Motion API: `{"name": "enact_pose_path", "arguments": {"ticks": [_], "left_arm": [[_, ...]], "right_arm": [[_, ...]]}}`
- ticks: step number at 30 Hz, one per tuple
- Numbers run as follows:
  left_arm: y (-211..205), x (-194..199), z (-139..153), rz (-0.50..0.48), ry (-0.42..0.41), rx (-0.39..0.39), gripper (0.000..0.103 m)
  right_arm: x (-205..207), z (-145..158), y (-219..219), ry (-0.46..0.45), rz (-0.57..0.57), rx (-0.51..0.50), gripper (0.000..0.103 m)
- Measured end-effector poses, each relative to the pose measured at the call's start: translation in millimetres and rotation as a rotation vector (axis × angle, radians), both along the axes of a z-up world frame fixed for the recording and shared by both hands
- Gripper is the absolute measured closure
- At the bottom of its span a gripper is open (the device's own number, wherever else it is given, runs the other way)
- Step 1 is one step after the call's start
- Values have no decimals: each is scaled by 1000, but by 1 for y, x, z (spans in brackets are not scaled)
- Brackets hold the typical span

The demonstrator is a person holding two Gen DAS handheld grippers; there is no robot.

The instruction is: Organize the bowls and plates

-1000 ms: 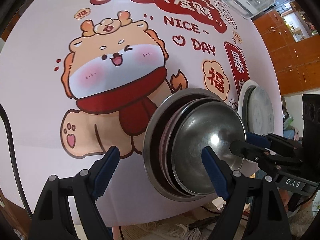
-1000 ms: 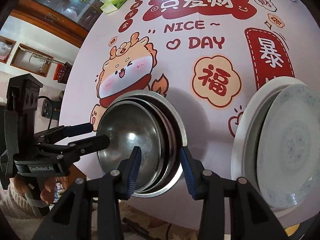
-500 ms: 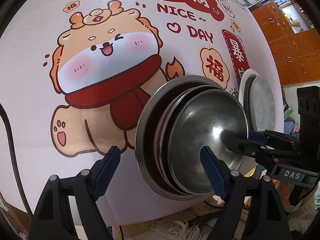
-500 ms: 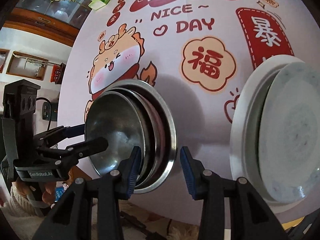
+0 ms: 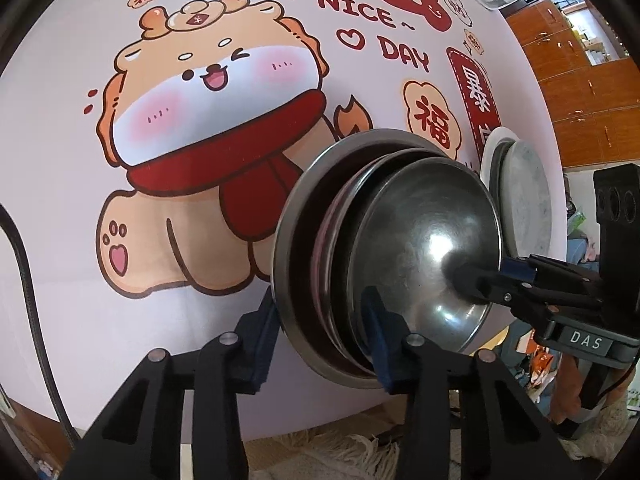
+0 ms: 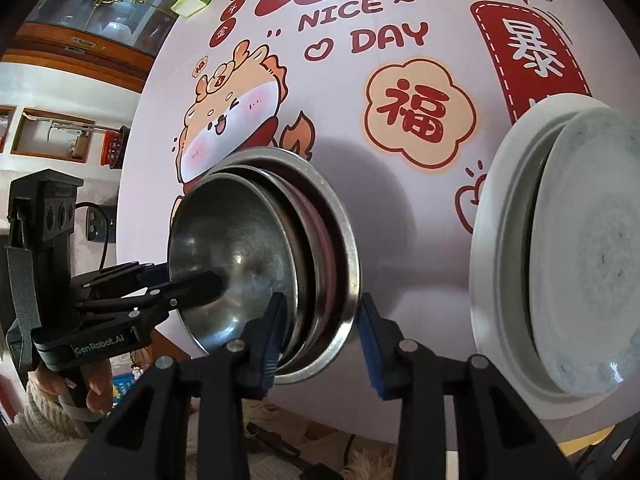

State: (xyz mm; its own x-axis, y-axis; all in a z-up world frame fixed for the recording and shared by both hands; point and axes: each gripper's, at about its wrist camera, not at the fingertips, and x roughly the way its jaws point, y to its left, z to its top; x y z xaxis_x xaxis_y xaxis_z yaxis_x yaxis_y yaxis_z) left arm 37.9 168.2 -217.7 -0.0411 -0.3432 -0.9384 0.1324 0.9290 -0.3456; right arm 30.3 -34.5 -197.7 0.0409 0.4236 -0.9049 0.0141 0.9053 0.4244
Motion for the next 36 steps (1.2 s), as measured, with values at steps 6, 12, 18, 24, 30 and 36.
{"name": "enact_pose_path", "arguments": {"ticks": [6, 12, 18, 24, 30, 36], "left_arm": [[-3, -5, 4, -2, 2, 11, 64], [-6, -5, 25, -5, -38, 6, 64], [-25, -2, 56, -53, -103, -4, 64], [-75, 2, 85, -140, -166, -29, 64], [-143, 13, 100, -219, -191, -64, 64], [-207, 20, 91, -257, -189, -67, 64]], "right_arm": [[-2, 3, 2, -7, -5, -17, 68], [-6, 19, -2, -44, -13, -22, 68], [-16, 43, -22, -102, -58, -29, 68], [-36, 66, -68, -154, -157, -42, 68], [-53, 81, -124, -191, -244, -90, 68], [-56, 80, -171, -196, -260, -160, 68]]}}
